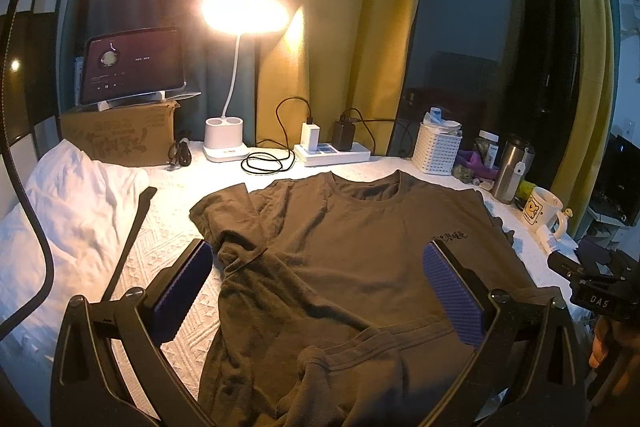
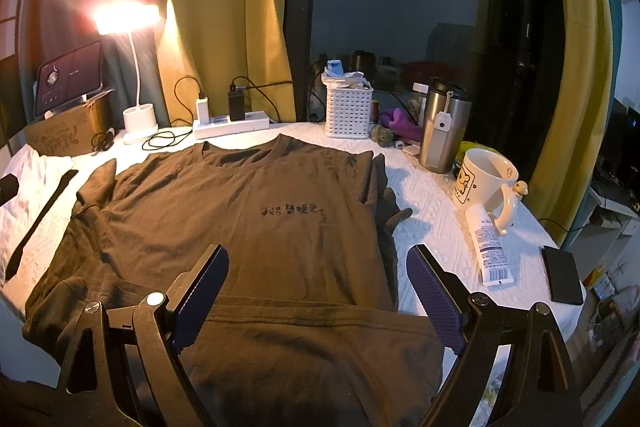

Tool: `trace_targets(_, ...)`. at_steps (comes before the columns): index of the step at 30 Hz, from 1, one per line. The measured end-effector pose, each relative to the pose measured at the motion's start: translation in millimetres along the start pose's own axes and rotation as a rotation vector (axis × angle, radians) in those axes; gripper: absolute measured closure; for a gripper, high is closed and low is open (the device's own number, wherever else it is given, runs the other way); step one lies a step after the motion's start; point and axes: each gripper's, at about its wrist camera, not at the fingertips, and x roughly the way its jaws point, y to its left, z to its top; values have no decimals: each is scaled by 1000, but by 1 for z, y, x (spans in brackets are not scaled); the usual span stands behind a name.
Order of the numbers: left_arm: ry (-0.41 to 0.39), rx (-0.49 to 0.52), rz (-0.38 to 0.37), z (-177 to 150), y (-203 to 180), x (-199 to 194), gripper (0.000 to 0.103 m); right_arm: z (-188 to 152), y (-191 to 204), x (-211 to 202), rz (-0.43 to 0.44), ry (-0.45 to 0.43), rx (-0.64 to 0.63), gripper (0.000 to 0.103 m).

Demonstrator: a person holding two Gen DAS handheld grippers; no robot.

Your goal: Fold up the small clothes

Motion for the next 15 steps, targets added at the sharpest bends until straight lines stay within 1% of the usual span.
trace_targets(15, 4, 2, -3, 0, -2, -1, 0, -1, 1, 1, -2, 2, -1, 12)
